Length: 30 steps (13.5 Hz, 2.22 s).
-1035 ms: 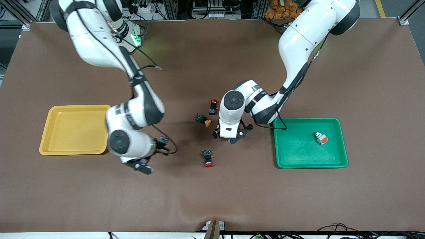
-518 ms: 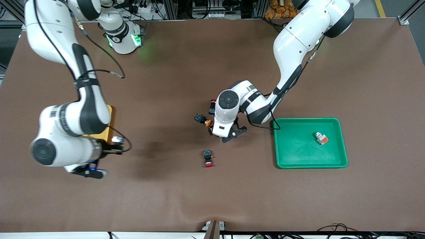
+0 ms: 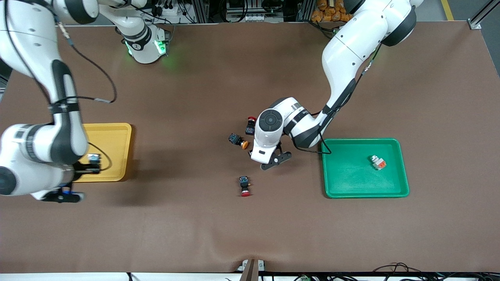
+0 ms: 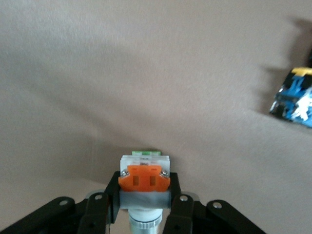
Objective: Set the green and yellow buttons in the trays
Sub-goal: 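Carry the yellow button to the yellow tray while the left gripper carries another, then open both grippers to release the buttons into the trays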
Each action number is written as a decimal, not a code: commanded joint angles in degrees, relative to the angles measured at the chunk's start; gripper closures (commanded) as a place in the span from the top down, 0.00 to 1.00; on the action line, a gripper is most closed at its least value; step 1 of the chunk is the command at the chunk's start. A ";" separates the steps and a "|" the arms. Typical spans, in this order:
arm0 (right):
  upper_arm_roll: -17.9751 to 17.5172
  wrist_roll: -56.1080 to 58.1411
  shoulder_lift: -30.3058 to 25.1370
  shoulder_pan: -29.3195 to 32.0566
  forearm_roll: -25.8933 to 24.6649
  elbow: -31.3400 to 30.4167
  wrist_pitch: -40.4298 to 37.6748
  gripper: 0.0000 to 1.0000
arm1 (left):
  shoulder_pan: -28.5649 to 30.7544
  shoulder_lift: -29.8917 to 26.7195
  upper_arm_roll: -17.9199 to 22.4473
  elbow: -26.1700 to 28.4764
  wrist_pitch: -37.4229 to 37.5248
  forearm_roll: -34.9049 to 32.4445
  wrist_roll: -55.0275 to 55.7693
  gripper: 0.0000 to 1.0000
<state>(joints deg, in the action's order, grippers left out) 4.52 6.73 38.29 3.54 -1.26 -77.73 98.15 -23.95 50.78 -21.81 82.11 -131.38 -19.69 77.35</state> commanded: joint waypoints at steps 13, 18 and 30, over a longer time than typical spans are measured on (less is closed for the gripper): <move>-1.44 31.33 -1.99 15.81 3.10 -22.81 23.14 0.00 | 28.77 -19.57 -10.00 8.66 21.08 0.97 -32.00 0.00; -1.61 31.15 -1.90 16.15 4.86 -22.20 21.31 1.00 | 36.59 -19.93 -9.91 14.38 19.07 0.18 -33.84 0.00; -2.05 7.90 -8.14 1.23 12.68 -13.76 2.67 1.00 | 43.11 -20.34 -10.18 16.06 10.88 -1.32 -33.58 1.00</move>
<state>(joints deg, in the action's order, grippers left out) 1.97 20.26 32.07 7.46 9.75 -90.60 102.39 18.90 35.46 -31.77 97.85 -121.71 -20.45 43.62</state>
